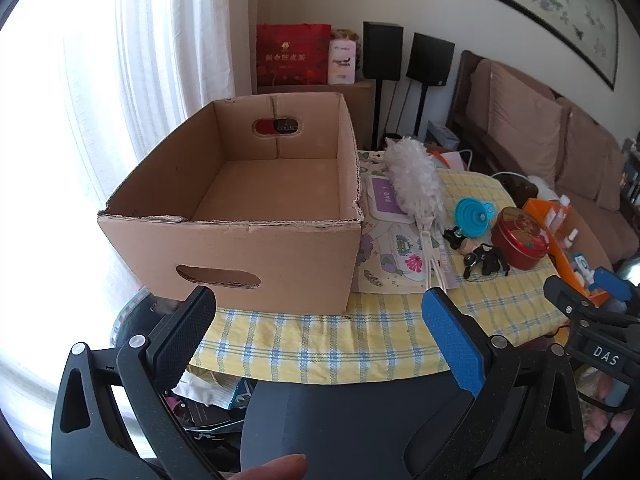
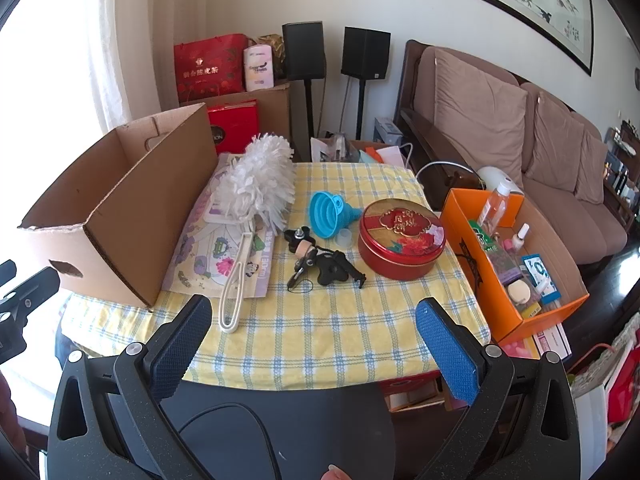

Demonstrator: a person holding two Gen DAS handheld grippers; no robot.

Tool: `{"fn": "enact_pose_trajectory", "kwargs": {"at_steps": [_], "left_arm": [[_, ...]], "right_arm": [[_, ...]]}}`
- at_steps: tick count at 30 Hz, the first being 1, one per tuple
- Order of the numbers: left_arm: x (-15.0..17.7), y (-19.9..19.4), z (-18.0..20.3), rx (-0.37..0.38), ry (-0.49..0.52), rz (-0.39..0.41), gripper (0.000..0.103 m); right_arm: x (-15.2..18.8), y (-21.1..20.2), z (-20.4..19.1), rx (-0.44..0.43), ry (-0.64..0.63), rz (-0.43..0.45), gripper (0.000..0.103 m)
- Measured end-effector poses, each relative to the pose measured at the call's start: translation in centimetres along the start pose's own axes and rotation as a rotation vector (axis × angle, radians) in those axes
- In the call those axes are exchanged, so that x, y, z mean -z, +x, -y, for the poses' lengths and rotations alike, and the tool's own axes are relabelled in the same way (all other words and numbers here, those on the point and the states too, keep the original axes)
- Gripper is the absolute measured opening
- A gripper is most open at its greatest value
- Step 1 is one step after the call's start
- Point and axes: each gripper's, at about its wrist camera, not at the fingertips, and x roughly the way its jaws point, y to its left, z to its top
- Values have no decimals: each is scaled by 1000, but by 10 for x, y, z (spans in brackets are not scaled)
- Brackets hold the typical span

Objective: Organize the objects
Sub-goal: 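Move both tools toward the items on the checked tablecloth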

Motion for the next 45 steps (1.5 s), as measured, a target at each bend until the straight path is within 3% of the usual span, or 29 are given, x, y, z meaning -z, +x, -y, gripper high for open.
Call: {"fn": "enact_pose_trajectory", "kwargs": {"at_steps": [7, 11, 17, 33, 45], "left_arm": [[4, 5, 7, 15, 27, 1, 103], [8, 9, 12, 62, 36, -4, 103], [16, 20, 20, 98, 59, -22, 103], [35, 75, 61, 226, 133, -142, 103], [33, 91, 85, 274, 183, -141, 103]], "right_arm": [[4, 5, 7, 1, 5, -10, 103], [5, 6, 8, 0, 5, -12, 103], [10, 19, 16, -57, 4, -44, 103], [18, 52, 49, -110, 69, -106, 102], [20, 73, 64, -127, 97, -131, 94]]}}
